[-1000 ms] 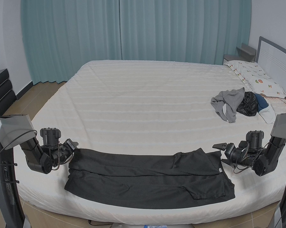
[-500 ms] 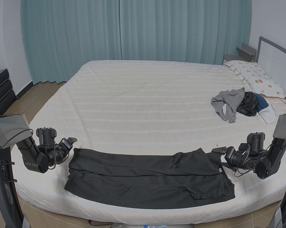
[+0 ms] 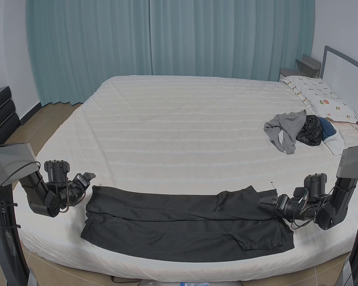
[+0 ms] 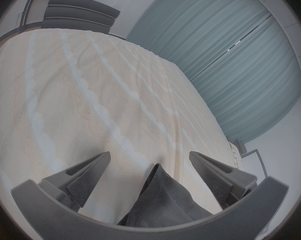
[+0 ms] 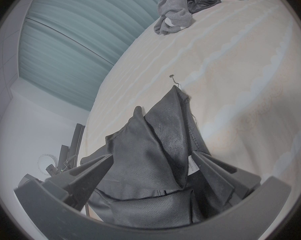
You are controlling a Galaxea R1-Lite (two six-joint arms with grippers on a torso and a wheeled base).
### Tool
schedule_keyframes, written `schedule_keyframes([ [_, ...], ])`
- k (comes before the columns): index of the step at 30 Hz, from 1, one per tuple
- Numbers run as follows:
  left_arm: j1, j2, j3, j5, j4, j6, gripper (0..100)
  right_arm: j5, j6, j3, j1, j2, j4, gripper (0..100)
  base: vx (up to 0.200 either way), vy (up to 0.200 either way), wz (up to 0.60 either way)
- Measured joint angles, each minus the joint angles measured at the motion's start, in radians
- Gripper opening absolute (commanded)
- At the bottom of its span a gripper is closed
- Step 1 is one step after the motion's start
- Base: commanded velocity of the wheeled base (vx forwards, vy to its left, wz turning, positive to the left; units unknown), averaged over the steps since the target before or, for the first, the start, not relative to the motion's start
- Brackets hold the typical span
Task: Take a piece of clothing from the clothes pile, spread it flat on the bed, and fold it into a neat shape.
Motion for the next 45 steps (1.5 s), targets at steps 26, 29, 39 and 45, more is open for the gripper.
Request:
schedule_keyframes([
  [26,-0.003,-0.007,0.027,0.0,0.0,0.002,100,-0.019,-0.086,0.041,-0.034,-0.011,0.006,0,0.0,0.0,0.0],
  [29,-0.004,-0.011,0.031,0.0,0.0,0.003,100,-0.019,-0.103,0.047,-0.043,-0.017,0.007,0,0.0,0.0,0.0],
  [39,-0.021,-0.015,0.029,-0.001,0.0,0.002,100,-0.017,-0.171,0.067,-0.069,-0.016,0.007,0,0.0,0.0,0.0],
  [45,-0.054,-0.014,0.013,-0.006,-0.001,0.003,100,-0.017,-0.172,0.069,-0.065,-0.007,0.007,0,0.0,0.0,0.0],
])
